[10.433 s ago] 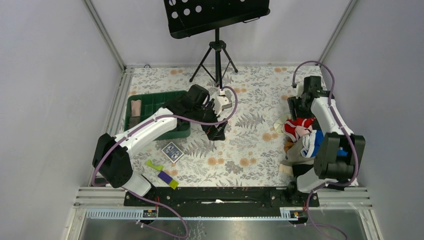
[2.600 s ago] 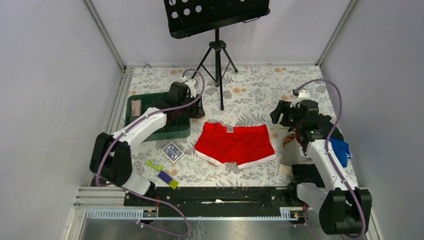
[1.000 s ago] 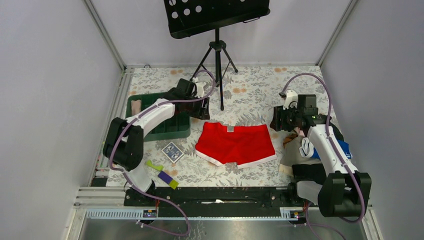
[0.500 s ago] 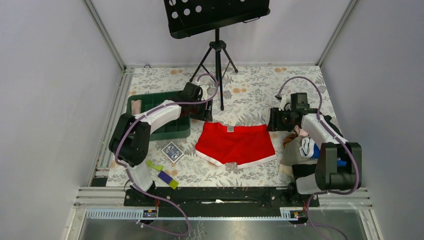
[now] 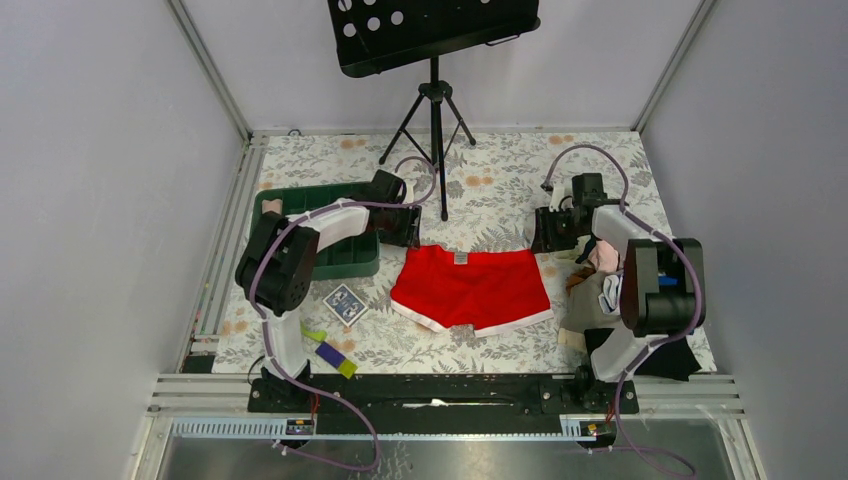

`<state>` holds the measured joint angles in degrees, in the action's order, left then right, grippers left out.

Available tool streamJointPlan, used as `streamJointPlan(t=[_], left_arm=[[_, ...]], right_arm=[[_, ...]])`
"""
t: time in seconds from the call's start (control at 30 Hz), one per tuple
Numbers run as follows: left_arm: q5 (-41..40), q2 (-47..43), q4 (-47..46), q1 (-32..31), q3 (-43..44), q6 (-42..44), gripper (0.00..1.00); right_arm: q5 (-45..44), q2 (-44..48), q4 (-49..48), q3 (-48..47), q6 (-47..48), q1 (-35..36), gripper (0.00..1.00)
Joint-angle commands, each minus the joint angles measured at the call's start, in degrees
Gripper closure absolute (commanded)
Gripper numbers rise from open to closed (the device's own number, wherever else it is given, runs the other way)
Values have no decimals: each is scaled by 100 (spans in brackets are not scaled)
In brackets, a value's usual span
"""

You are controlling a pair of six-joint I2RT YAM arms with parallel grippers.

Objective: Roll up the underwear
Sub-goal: Flatten out the underwear at the center of the board.

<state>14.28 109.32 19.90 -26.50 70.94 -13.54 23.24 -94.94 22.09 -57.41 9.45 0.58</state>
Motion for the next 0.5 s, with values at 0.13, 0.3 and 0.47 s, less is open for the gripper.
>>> streamJointPlan(t=[0.13,0.3,0.47], left_arm=[[-282,298,-21,49,436,-26,52],[-257,420,-49,40,369,17,62],[-282,444,4,31,321,84,67]], right_arm=[[434,-760,462,-698,496,-21,51],[352,-966,285,-781,396,-8,50],[218,-1206,324,-929,405,44,52]])
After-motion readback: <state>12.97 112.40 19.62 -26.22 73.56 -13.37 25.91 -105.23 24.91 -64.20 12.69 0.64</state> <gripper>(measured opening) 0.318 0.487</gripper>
